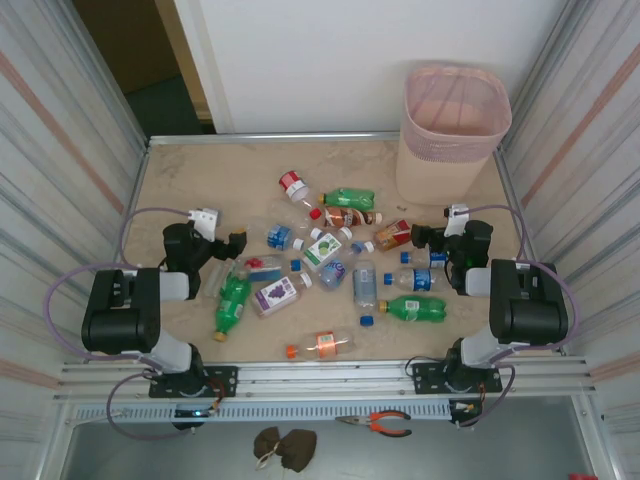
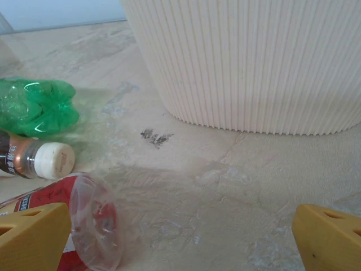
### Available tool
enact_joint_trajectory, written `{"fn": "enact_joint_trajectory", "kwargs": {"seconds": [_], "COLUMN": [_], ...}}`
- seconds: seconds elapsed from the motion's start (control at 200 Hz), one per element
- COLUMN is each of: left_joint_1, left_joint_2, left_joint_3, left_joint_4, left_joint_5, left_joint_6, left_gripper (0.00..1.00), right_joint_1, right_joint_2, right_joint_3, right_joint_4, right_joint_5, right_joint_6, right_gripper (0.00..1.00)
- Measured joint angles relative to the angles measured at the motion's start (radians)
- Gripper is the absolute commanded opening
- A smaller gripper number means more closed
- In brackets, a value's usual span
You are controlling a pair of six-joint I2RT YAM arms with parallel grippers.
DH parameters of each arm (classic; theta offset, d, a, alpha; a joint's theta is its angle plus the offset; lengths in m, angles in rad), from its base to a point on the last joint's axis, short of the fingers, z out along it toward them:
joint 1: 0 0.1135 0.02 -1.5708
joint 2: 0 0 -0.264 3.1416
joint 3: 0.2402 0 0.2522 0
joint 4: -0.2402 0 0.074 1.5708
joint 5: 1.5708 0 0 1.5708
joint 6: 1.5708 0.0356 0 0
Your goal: Put the plastic bottles in the bin
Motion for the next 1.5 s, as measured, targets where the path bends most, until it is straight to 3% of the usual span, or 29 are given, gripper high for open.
{"fn": "enact_joint_trajectory", "kwargs": {"seconds": [1.253,1.503], "left_joint_1": [0.019,-0.029], "left_joint_2": [0.0,-0.068], "left_joint_3": [0.0,-0.001], "left_joint_4": [0.0,-0.037], "left_joint_5": [0.017,-0.058], "left_joint_6": [0.0,0.0], "left_gripper": [0.99,0.99], "right_joint_1": [-0.005,0.021], "right_joint_2": [0.0,-0.017], "right_joint_3": [0.0,-0.001], "right_joint_4": [0.001,-0.009], "right_joint_5": [-0.018,0.02], "right_joint_6": [0.0,-0.004], "right_gripper": [0.99,0.99]}}
